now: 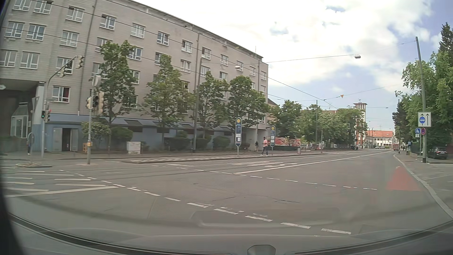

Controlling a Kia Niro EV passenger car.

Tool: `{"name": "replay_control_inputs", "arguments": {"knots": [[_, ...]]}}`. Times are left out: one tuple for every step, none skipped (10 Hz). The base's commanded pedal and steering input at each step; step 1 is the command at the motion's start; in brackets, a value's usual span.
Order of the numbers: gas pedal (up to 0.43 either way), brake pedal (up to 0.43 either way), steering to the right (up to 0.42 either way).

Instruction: Follow the waypoints while adhering to traffic rules and regulations

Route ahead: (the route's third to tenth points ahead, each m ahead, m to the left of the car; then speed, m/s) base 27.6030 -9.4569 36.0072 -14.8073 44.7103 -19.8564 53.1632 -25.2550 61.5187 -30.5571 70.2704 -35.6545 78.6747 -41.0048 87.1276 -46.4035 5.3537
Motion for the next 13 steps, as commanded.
{"name": "replay_control_inputs", "arguments": {"knots": [[0.228,0.024,0.316],[0.228,0.024,0.295],[0.228,0.024,0.276],[0.228,0.024,0.261],[0.228,0.024,0.239],[0.24,0.024,0.225],[0.26,0.024,0.211],[0.28,0.024,0.196],[0.28,0.024,0.184],[0.28,0.024,0.173],[0.28,0.024,0.156],[0.28,0.024,0.143],[0.28,0.024,0.135]]}}
